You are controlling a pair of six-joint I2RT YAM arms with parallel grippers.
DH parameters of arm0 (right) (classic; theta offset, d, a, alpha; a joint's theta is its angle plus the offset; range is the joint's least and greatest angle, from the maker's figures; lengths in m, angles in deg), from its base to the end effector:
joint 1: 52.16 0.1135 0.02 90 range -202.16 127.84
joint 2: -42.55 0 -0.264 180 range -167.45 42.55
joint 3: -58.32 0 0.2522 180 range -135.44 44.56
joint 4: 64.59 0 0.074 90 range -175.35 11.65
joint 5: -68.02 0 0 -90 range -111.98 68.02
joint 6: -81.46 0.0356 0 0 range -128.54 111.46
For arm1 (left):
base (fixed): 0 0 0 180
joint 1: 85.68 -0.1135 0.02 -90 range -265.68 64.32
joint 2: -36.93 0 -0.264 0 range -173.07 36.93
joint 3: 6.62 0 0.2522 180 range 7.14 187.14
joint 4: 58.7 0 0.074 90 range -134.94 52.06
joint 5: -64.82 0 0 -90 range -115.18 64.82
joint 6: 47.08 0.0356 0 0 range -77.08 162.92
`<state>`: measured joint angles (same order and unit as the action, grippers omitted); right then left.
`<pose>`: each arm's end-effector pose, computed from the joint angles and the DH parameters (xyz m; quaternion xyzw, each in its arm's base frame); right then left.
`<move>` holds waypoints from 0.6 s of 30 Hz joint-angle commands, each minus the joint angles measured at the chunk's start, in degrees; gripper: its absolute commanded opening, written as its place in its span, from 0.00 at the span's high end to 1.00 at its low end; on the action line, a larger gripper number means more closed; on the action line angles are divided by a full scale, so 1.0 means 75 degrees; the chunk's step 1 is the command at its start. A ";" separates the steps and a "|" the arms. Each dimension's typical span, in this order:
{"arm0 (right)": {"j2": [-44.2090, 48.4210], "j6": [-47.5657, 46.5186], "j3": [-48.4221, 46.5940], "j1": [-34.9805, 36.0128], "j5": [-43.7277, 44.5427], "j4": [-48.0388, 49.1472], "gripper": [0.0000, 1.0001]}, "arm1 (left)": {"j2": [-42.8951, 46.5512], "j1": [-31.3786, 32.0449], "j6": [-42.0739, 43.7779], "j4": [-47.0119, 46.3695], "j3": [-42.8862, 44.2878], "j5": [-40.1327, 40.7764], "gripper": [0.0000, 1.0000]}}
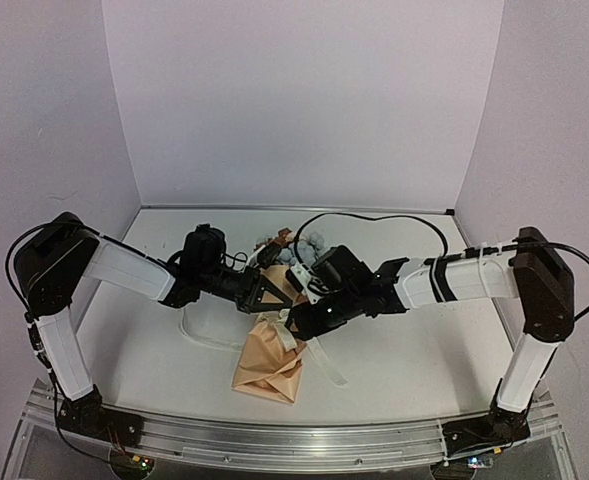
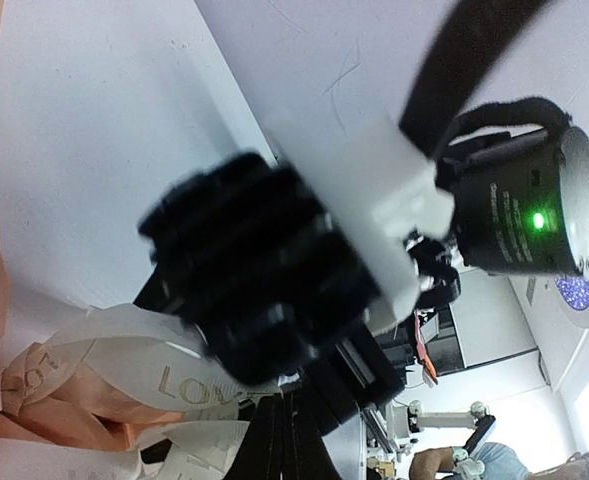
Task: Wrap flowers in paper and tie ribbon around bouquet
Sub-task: Cross the half-tied ribbon over the folded bouquet.
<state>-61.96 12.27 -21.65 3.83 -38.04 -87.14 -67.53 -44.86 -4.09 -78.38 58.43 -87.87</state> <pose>0.2096 0.3282 0.1851 -0.3272 0.8630 0.3269 0.2031 0.2562 -0.2631 0.1785 0.2612 0.7136 -0.6474 0.0590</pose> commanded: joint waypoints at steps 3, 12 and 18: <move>0.0675 0.0773 0.0140 -0.0358 -0.0570 0.0163 0.53 | -0.0180 0.0019 -0.0506 -0.0938 0.0085 -0.0145 0.99; 0.1046 0.0752 0.0353 -0.0565 -0.0744 -0.0238 0.50 | -0.0583 -0.0119 -0.0627 -0.0863 0.0342 0.0214 1.00; 0.1260 0.0438 0.0297 -0.0602 -0.1224 -0.0562 0.47 | -0.0701 -0.0230 -0.0669 -0.0785 0.0376 0.0474 1.00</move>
<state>-55.61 17.35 -19.03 -0.37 -44.04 -89.28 -72.31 -45.92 -8.36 -82.48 58.81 -85.80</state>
